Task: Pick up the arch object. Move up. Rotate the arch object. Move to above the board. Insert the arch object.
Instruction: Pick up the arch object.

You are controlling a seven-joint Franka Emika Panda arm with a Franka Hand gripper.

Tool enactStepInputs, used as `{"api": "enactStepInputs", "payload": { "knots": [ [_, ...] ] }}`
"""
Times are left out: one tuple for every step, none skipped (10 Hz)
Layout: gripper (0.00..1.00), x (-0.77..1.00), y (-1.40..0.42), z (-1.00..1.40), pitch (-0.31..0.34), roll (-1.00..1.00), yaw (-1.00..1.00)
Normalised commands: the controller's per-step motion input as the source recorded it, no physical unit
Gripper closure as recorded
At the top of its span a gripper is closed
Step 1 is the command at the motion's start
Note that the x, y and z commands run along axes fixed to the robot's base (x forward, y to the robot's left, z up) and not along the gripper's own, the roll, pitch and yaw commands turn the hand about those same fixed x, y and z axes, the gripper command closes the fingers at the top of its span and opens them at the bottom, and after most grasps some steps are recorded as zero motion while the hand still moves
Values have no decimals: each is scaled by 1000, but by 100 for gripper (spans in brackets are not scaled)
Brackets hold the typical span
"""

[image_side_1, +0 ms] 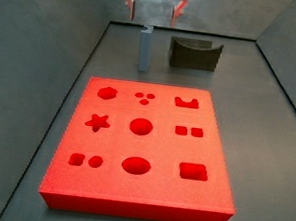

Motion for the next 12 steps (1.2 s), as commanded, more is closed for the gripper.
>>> {"api": "enactStepInputs", "payload": {
  "knots": [
    [0,-46,-240,-440,-33,0,54],
    [0,-111,-174,-437,-36,0,66],
    [0,-97,-83,-403,-23,0,80],
    [0,-86,0,-286,0,4,37],
    [0,-80,0,-234,0,6,3],
    [0,-63,0,-217,0,14,0],
    [0,-43,0,-166,0,43,0],
    [0,-26,0,-117,0,70,0],
    [0,-60,0,-20,0,26,0],
    [0,0,0,0,-7,0,0],
    [0,0,0,0,0,0,0],
    [100,0,0,0,0,0,0]
  ]
}}
